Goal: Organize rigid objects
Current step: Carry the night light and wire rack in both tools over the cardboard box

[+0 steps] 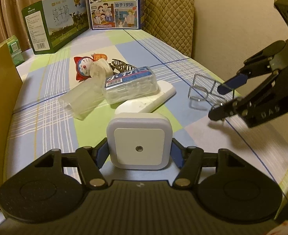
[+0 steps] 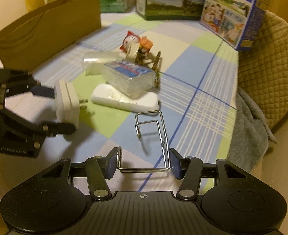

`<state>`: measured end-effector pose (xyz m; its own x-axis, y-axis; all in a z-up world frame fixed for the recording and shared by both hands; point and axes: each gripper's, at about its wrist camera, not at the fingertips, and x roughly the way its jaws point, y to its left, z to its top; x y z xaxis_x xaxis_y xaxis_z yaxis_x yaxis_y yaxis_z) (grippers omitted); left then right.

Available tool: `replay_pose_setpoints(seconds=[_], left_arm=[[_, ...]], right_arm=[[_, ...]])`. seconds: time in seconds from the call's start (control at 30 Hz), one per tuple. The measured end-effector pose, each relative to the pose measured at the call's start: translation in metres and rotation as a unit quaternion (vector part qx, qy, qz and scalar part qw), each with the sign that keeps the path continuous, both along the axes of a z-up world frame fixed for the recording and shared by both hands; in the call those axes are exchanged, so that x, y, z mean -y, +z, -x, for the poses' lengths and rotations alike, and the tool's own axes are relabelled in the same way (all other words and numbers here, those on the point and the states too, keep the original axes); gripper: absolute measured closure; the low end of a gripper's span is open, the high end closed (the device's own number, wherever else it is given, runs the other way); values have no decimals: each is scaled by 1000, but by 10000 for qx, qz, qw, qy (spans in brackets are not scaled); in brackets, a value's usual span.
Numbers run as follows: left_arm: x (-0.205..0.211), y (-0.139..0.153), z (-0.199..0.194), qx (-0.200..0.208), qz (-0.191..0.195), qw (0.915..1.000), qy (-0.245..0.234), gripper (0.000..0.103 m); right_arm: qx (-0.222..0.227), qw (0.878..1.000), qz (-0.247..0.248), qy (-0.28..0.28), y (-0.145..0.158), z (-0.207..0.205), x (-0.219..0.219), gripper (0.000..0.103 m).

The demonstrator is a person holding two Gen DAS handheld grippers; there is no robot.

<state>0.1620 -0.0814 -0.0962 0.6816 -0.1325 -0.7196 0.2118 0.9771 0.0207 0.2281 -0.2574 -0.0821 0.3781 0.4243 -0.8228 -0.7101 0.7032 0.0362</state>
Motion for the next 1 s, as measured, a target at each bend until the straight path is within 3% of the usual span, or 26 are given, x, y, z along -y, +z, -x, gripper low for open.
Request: replay_pose_setpoints(seconds=[0.2, 0.53, 0.8, 1.0], left_arm=[[-8, 21, 8, 97, 66, 9999, 14, 43], [-52, 96, 36, 433, 190, 9986, 238, 43], [-130, 151, 68, 652, 48, 9952, 735, 43], [-196, 175, 82, 728, -238, 9910, 1097, 43]], right_arm=[[92, 9995, -213, -196, 26, 13, -2, 52], [357, 9947, -845, -475, 100, 47, -30, 52], [506, 9904, -1281, -96, 151, 75, -104, 52], [533, 9873, -1480, 208, 173, 85, -174, 52]])
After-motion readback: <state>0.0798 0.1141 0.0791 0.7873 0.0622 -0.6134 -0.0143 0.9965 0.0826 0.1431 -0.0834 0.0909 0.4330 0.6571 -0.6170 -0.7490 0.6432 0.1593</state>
